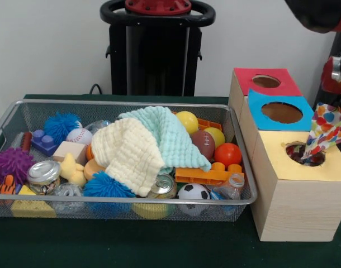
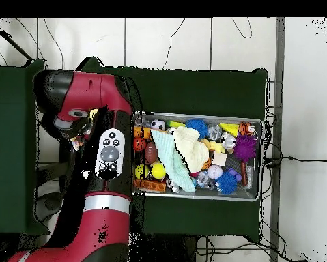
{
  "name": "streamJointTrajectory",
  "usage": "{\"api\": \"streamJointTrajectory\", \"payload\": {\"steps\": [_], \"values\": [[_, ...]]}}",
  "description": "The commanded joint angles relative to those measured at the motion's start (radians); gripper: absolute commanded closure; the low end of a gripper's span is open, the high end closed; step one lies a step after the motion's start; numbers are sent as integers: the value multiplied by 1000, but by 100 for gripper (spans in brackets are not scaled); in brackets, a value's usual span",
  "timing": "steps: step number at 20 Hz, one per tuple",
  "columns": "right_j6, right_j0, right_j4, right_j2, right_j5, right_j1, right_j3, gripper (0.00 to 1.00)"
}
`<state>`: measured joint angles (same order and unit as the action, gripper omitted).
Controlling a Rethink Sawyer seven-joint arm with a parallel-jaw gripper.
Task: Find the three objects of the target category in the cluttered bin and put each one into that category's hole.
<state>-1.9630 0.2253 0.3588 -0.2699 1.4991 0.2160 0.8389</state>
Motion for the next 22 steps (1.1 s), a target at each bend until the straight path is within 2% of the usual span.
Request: {"api": "streamJointTrajectory", "payload": {"steps": [1,6,10,12,16,22], "values": [[-338,12,5,26,79,-36,56,100],[-369,22,-5,16,188,-56,-4,100],[-375,16,-32,0,235,-106,-91,100],[-360,23,-62,-22,217,-117,-128,100],[-307,10,-86,-26,156,-128,-147,100],[-274,-19,-93,-14,54,-196,-261,100]]}}
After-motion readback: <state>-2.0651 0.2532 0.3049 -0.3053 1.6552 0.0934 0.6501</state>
